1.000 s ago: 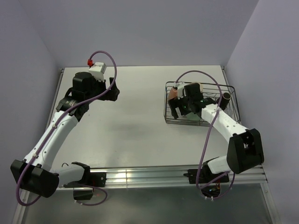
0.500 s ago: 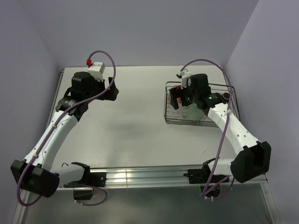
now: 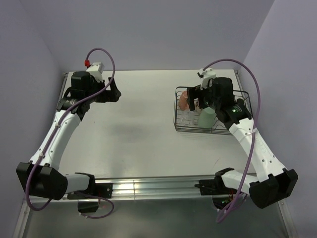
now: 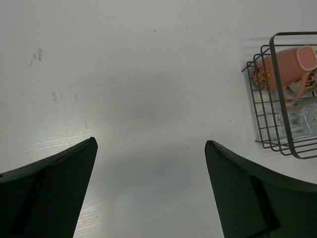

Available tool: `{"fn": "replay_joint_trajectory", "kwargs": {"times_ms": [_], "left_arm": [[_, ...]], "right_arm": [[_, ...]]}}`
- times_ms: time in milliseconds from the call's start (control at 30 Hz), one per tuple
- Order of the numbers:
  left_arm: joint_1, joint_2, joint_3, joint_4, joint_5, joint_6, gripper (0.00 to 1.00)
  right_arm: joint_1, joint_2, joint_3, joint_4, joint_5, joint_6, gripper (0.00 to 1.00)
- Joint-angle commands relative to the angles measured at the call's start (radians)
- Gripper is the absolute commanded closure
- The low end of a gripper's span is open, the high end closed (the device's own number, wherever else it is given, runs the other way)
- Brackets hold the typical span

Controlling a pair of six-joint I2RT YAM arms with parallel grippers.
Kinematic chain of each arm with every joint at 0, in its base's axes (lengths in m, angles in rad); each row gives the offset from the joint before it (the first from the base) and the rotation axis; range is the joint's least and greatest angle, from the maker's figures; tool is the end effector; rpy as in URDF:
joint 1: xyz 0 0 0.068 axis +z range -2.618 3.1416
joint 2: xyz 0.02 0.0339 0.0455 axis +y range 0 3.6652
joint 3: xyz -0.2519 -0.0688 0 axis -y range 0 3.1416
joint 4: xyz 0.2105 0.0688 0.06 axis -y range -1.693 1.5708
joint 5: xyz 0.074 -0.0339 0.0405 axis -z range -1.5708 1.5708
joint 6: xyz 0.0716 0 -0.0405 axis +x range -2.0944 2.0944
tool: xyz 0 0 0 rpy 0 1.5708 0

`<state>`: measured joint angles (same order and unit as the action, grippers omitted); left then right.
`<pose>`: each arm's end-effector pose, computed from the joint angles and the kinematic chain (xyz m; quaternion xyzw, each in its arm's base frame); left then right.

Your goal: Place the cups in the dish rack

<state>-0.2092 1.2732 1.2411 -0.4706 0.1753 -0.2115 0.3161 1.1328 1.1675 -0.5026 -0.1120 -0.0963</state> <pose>0.2763 -0.0714 0.3379 0.0436 0.8575 -0.1796 0.4802 0.2361 0.0856 0.3434 -0.2028 0.8264 0.1048 0.5147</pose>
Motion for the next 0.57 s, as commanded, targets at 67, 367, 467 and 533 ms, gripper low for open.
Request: {"fn": "replay_joint_trajectory", "kwargs": {"times_ms": [67,367,467,533], "left_arm": [[0.093,-0.024,0.024,0.072,0.09,-0.077,0.01],[0.189,-0.035,-0.018,0.092,0.032,-0.092,0.01],[0.189,-0.052,-0.025,0.086,0.0,-0.092,0.01],[0.191,-0.06,-0.023,0.075,-0.017,-0.082,0.01]], "right_arm": [[-0.06,-0.018,0.052,0.062,0.147,0.046,0.0],[-0.287,-0.028,0.078,0.053,0.12,0.125,0.0],[-0.308,-0.027,0.07,0.049,0.117,0.141,0.0],[-0.342,-0.027,0.07,0.049,0.118,0.151,0.0]]}}
